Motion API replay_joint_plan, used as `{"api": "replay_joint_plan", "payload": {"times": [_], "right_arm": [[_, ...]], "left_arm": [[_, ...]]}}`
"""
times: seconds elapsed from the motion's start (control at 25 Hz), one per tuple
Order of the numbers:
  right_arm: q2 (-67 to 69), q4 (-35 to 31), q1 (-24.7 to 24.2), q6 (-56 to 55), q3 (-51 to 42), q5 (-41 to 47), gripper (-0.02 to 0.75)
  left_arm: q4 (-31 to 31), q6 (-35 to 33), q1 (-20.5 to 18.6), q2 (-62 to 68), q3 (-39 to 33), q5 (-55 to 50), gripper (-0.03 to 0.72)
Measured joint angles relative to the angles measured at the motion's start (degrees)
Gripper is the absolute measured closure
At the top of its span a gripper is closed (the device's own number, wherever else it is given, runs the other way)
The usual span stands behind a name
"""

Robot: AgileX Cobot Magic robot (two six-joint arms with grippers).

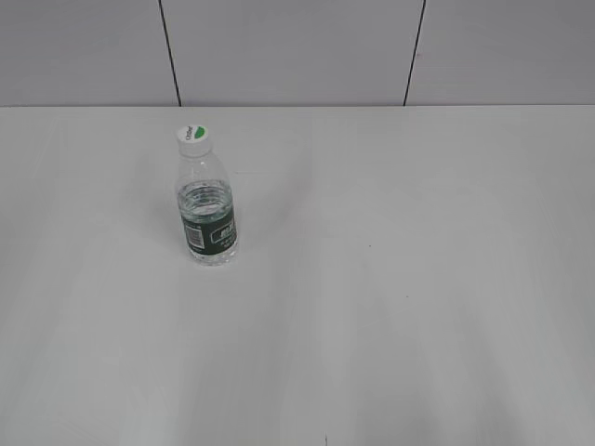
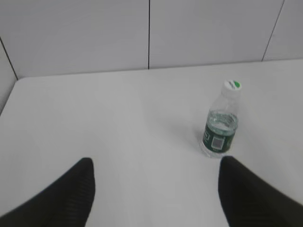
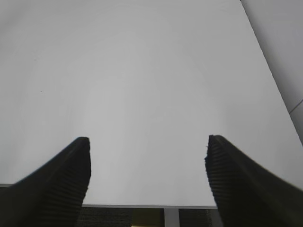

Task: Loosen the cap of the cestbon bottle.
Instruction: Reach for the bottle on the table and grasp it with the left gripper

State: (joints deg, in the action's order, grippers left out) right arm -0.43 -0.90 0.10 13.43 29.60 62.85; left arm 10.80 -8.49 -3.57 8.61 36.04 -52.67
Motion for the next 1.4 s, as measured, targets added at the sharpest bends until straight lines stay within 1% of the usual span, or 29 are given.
{"api": "replay_joint_plan", "payload": {"times": [0.12, 0.28, 0.48, 0.64, 0.8, 1.0, 1.08, 1.4], "right_arm": [[0.0, 0.0, 0.0, 0.0, 0.0, 0.0, 0.16], [0.0, 0.0, 0.0, 0.0, 0.0, 0.0, 0.16], [0.0, 0.0, 0.0, 0.0, 0.0, 0.0, 0.16], [0.0, -0.01, 0.0, 0.0, 0.0, 0.0, 0.16], [0.0, -0.45, 0.0, -0.06, 0.0, 0.0, 0.16], [0.0, -0.69, 0.0, -0.06, 0.0, -0.05, 0.16], [0.0, -0.69, 0.0, -0.06, 0.0, -0.05, 0.16], [0.0, -0.88, 0.0, -0.06, 0.0, -0.05, 0.16]], "left_arm": [[0.0, 0.0, 0.0, 4.44, 1.75, 4.79, 0.186], [0.23, 0.0, 0.0, 11.96, 2.24, 15.83, 0.186], [0.3, -3.14, 0.0, 22.65, 4.2, 25.96, 0.186], [-0.53, -5.25, 0.0, 31.26, 8.55, 30.43, 0.186], [-1.63, -5.87, 0.0, 40.18, 15.33, 31.06, 0.186], [-1.76, -6.07, 0.0, 48.08, 22.78, 31.86, 0.186], [-1.76, -6.13, 0.0, 50.91, 23.85, 34.2, 0.186], [-1.21, -6.22, 0.0, 63.53, 23.89, 48.45, 0.186]]}}
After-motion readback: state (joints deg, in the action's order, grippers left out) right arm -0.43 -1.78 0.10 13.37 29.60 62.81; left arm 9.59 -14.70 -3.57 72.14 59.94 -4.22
